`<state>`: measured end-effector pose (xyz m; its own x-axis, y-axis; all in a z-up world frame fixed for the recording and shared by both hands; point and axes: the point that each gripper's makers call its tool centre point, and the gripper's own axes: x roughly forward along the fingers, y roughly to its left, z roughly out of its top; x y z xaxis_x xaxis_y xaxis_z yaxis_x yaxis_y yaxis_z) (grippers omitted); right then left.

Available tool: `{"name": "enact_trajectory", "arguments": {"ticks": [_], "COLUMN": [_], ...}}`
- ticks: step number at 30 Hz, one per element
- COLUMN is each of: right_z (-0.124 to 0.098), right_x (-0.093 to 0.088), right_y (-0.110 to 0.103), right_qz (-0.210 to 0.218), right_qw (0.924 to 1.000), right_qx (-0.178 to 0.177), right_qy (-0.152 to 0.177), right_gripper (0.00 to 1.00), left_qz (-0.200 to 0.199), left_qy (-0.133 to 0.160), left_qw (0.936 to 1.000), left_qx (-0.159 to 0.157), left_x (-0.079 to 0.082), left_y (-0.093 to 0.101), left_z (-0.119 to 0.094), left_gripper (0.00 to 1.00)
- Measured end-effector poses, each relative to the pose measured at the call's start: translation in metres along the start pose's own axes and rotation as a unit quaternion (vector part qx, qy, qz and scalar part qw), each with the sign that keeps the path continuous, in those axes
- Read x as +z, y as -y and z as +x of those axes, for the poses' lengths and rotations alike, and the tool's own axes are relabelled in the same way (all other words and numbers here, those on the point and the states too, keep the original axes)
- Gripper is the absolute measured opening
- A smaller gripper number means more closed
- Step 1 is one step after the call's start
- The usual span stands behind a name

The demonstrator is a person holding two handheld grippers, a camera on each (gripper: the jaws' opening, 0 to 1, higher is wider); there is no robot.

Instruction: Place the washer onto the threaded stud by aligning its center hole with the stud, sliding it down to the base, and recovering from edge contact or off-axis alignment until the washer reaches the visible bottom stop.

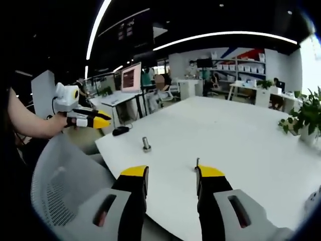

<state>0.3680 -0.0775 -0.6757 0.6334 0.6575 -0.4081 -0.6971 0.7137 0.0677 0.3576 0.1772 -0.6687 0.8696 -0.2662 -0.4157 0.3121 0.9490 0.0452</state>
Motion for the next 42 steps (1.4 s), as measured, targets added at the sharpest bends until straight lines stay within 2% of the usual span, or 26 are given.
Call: {"name": "enact_trajectory", "arguments": {"ticks": [15, 18, 23, 42], "right_z": [0.000, 0.000, 0.001, 0.002], "right_x": [-0.002, -0.003, -0.006, -0.012], "right_y": [0.003, 0.003, 0.000, -0.002], "right_qz": [-0.010, -0.011, -0.017, -0.013], "right_qw": [0.9999, 0.9999, 0.9997, 0.9995], "right_qx": [-0.008, -0.007, -0.004, 0.007], "right_qy": [-0.005, -0.008, -0.015, -0.029], "right_gripper": [0.43, 0.43, 0.42, 0.41], "left_qz": [0.007, 0.010, 0.004, 0.017], "left_qy": [-0.001, -0.010, -0.003, 0.003], "left_qw": [1.0000, 0.9998, 1.0000, 0.9998], "left_qx": [-0.006, -0.012, -0.003, -0.004], "left_x": [0.001, -0.002, -0.001, 0.003], "left_y": [0.003, 0.006, 0.002, 0.005], "left_z": [0.001, 0.003, 0.000, 0.001], "left_gripper": [0.21, 0.21, 0.20, 0.20]}}
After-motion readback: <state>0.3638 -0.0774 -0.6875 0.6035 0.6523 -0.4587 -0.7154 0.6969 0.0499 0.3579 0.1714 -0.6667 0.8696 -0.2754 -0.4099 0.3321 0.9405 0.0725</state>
